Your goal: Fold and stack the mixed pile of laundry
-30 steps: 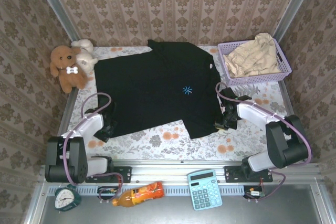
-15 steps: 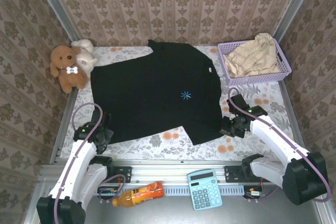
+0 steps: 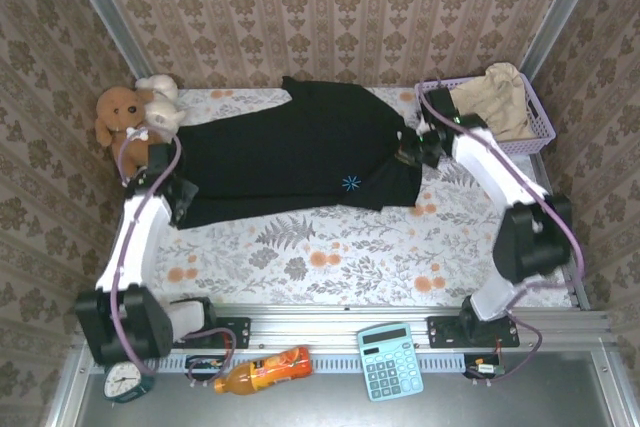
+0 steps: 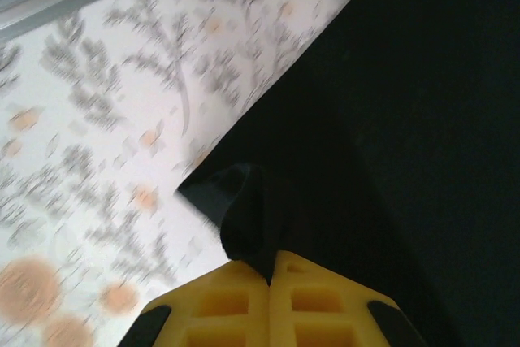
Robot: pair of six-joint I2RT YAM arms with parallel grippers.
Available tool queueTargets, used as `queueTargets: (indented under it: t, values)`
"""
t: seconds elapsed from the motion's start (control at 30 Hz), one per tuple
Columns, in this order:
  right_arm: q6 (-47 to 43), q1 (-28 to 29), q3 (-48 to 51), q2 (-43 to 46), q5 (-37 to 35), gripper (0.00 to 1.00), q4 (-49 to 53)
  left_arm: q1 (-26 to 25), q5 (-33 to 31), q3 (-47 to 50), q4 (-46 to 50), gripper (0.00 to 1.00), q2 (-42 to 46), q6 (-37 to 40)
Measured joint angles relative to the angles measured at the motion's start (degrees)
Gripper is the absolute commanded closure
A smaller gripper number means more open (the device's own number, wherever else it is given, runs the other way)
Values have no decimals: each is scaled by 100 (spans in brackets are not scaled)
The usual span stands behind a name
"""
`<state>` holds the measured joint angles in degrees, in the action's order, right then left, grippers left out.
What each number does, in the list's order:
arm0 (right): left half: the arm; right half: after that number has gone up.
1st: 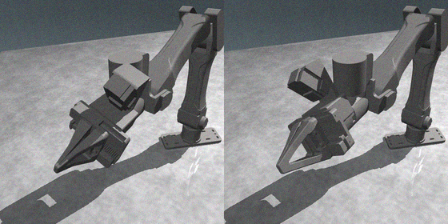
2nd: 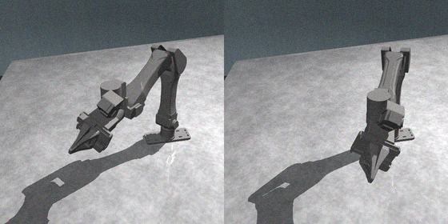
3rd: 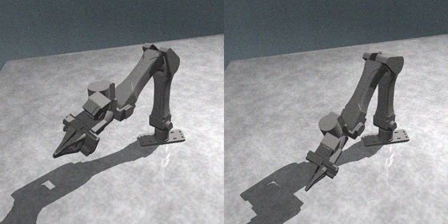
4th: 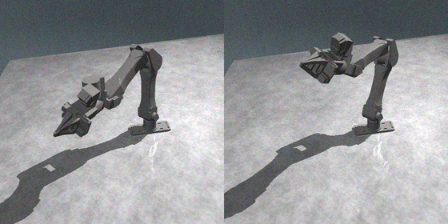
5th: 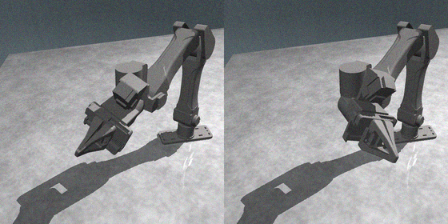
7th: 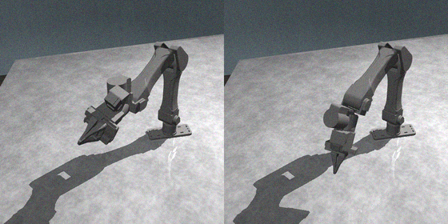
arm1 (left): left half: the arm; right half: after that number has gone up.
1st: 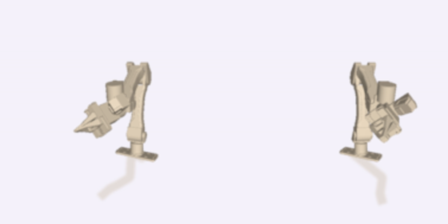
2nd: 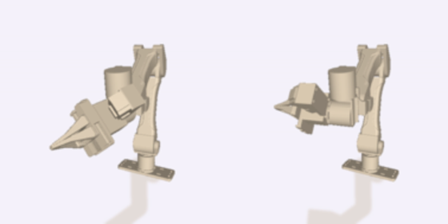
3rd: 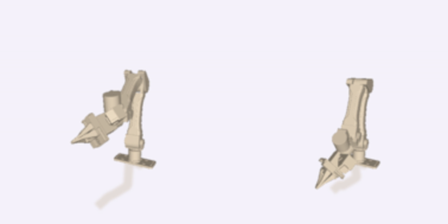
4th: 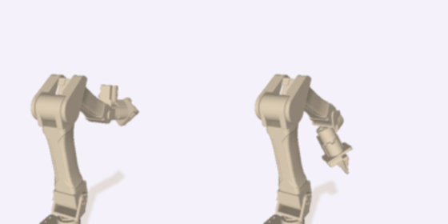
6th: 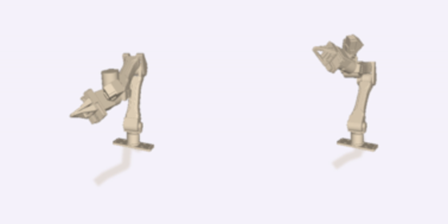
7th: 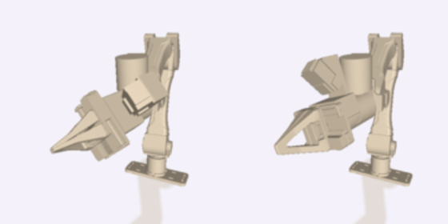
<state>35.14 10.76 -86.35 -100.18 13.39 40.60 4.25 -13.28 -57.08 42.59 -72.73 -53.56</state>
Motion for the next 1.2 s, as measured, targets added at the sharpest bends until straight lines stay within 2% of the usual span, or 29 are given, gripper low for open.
queueTargets:
  t: [0.03, 0.07, 0.13, 0.17, 0.2, 0.27, 0.37, 0.5, 0.6, 0.7, 0.77, 0.83, 0.87, 0.93, 1.07, 1.2]
  values:
    - [44, -28, -619, -531, 98, 81, -72, 109, 107, -275, -138, 62, -404, 105]
    - [94, -57, -1266, -1064, 212, 67, -173, 212, 232, -634, -262, 49, -890, 175]
    - [157, -118, -2616, -2072, 426, 10, -269, 337, 455, -1504, -313, 1, -1836, 339]
    - [168, -151, -3294, -2535, 514, 0, -286, 352, 505, -1978, -330, 0, -2277, 431]
    - [149, -177, -3764, -2844, 560, 0, -275, 341, 533, -2312, -339, 0, -2564, 509]
    - [20, -216, -4406, -3193, 603, 0, -70, 243, 525, -2721, -345, 0, -2850, 693]
    - [-238, -271, -4282, -2992, 608, 0, 136, 39, 450, -2653, -330, 0, -2559, 925]
    - [-608, -317, -2719, -1943, 612, 1, 50, -219, 450, -2024, -409, 1, -1611, 1095]
    - [-931, -323, -1508, -1147, 584, 9, 37, -544, 485, -1480, -459, 12, -866, 1193]
    - [-1294, -323, -686, -667, 481, 27, 46, -1016, 651, -815, -667, 40, -310, 1200]
    - [-1471, -323, -245, -514, 431, 43, 42, -1300, 835, -258, -868, 70, -52, 1139]
    - [-1545, -323, 70, -487, 400, 62, 31, -1462, 953, 219, -1075, 92, 22, 1003]
    - [-1532, -323, 173, -503, 396, 69, 33, -1519, 1001, 402, -1182, 100, -9, 942]
    - [-1528, -302, 240, -590, 393, 83, 31, -1615, 1082, 599, -1320, 100, -205, 835]
    - [-1349, -216, 162, -962, 295, 88, -144, -1786, 1150, 555, -1707, 100, -988, 761]
    - [-1102, -149, -37, -1521, 61, 87, -313, -1880, 1082, 525, -1976, 100, -1681, 662]
